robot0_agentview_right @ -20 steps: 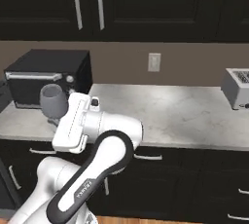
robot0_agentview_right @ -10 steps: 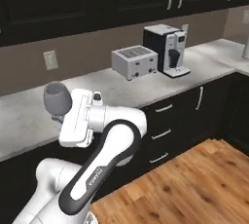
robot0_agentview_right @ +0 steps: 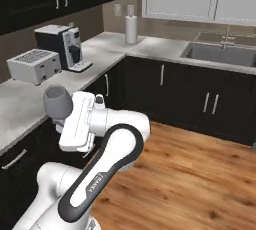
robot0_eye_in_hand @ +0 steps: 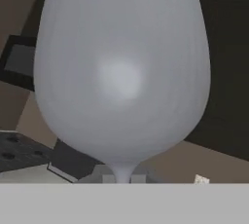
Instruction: Retrieve the wine glasses from the counter and place one next to each plate.
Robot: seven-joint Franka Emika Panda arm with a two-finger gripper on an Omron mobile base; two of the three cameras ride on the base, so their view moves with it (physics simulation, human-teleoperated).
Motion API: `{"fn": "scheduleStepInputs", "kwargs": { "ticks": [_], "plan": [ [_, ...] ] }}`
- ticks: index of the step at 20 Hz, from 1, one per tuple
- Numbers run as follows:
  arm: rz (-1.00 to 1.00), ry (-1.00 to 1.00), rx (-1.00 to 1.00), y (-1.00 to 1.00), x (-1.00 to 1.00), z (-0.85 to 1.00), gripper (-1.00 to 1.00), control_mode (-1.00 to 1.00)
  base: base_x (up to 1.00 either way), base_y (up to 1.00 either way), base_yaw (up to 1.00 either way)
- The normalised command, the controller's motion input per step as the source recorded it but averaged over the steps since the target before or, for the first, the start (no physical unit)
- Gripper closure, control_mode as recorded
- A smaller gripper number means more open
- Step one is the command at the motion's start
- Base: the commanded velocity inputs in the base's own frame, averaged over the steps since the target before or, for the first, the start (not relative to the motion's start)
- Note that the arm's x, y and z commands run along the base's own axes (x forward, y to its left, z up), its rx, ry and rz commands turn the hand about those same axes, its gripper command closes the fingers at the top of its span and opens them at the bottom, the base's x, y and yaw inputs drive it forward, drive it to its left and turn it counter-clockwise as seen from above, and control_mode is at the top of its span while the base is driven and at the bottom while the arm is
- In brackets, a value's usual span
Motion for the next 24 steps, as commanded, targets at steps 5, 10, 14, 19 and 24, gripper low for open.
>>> {"fn": "scheduleStepInputs", "kwargs": {
  "ticks": [5,10,14,19,24],
  "plan": [
    [0.0,0.0,0.0,0.0,0.0,0.0,1.0,1.0,-0.03,-0.42,-0.54],
    [0.0,0.0,0.0,0.0,0.0,0.0,1.0,1.0,0.05,-0.14,-0.76],
    [0.0,0.0,0.0,0.0,0.0,0.0,1.0,1.0,0.0,0.0,-0.85],
    [0.0,0.0,0.0,0.0,0.0,0.0,1.0,1.0,0.14,0.0,-0.79],
    [0.0,0.0,0.0,0.0,0.0,0.0,1.0,1.0,0.59,0.54,-0.68]
  ]
}}
